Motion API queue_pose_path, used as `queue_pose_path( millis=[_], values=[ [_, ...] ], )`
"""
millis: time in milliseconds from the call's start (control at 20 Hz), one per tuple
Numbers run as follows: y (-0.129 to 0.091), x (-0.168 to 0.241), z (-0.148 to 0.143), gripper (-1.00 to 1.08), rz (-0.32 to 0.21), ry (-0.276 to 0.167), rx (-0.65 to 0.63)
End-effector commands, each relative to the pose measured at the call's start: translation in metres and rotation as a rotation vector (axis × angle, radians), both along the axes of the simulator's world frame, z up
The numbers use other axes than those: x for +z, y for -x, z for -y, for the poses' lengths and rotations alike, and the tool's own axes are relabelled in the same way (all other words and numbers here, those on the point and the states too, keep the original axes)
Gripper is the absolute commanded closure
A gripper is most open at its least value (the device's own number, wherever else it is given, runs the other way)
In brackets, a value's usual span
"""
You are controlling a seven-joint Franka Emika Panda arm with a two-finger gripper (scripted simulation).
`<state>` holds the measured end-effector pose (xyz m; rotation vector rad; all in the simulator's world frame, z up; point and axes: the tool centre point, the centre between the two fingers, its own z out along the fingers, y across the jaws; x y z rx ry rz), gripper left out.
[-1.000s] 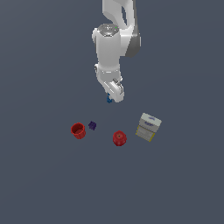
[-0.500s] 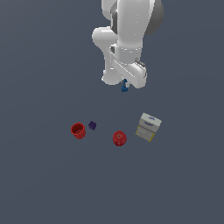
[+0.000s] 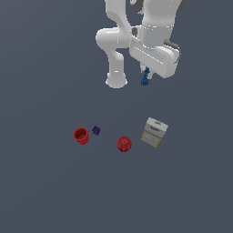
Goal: Pick up a designated object from a clutter of objects.
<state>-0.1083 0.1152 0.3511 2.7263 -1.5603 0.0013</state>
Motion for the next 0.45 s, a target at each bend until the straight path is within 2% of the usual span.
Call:
queue_pose_path(
  millis=[0,400],
  values=[
    [-0.002,0.010,-0.008,1.08,-0.001,-0.001,-0.001],
    [-0.005,0.021,-0.017,1.08,-0.001,-0.001,-0.001]
  ],
)
